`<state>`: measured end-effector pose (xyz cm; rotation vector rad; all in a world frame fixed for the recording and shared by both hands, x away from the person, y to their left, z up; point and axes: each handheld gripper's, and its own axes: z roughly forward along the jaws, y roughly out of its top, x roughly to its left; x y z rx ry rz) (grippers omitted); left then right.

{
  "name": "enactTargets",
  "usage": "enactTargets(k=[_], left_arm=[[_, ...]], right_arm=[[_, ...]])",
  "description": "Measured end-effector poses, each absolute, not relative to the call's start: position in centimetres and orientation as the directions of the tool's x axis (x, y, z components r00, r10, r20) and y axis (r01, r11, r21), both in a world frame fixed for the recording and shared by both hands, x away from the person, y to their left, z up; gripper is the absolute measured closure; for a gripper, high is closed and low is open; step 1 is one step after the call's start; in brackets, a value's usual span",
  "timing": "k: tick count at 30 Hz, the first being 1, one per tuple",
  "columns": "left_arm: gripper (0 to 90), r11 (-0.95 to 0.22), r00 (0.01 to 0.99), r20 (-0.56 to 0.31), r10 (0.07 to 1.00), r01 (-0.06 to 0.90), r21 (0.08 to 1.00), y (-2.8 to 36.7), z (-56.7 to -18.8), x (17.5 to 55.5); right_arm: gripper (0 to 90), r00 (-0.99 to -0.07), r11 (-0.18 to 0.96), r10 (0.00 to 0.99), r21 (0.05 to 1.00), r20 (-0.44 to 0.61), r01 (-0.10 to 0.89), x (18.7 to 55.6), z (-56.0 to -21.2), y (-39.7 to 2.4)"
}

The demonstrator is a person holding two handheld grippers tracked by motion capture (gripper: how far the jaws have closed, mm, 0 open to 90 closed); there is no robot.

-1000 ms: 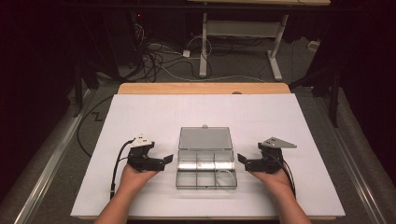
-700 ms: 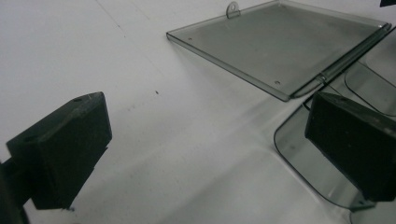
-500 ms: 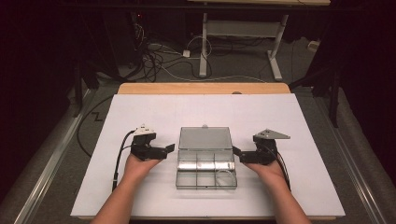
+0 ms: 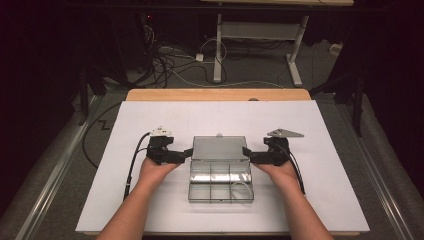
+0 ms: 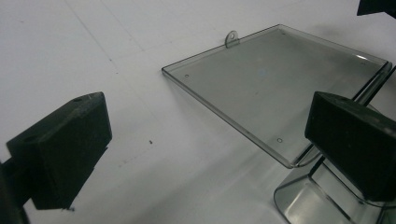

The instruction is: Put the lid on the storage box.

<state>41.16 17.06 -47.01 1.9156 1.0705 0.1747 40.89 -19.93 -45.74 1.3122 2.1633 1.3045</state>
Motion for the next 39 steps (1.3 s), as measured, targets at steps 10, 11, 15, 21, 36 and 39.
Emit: enactTargets(k=[10,11,15,21,36,39], left_arm=[[0.0,-0.210,0.615,-0.321,0.720,0.634,0.744,15.8,-48.0,41.3],[0.0,-0.215,0.616,-0.321,0.719,0.637,0.740,15.6,-48.2,41.3],[0.1,-0.212,0.609,-0.336,0.718,0.651,0.729,15.2,-48.5,41.5],[1.1,-0.210,0.607,-0.344,0.716,0.658,0.723,15.0,-48.9,41.7],[3.9,-0.207,0.602,-0.351,0.718,0.665,0.718,14.9,-49.1,41.7],[3.9,-0.208,0.601,-0.348,0.719,0.664,0.718,14.9,-49.1,41.7]], right_arm=[[4.3,-0.541,0.205,0.812,0.761,0.219,0.615,41.9,-46.7,-18.8],[5.0,-0.538,0.199,0.810,0.755,0.233,0.625,41.9,-46.8,-18.7],[7.8,-0.538,0.203,0.803,0.731,0.257,0.652,42.1,-47.1,-18.3],[14.1,-0.535,0.206,0.793,0.698,0.291,0.686,42.4,-47.5,-18.1],[20.2,-0.496,0.135,0.754,0.638,0.430,0.758,42.6,-48.1,-18.5],[24.6,-0.500,0.131,0.739,0.632,0.451,0.764,42.6,-48.1,-18.5]])
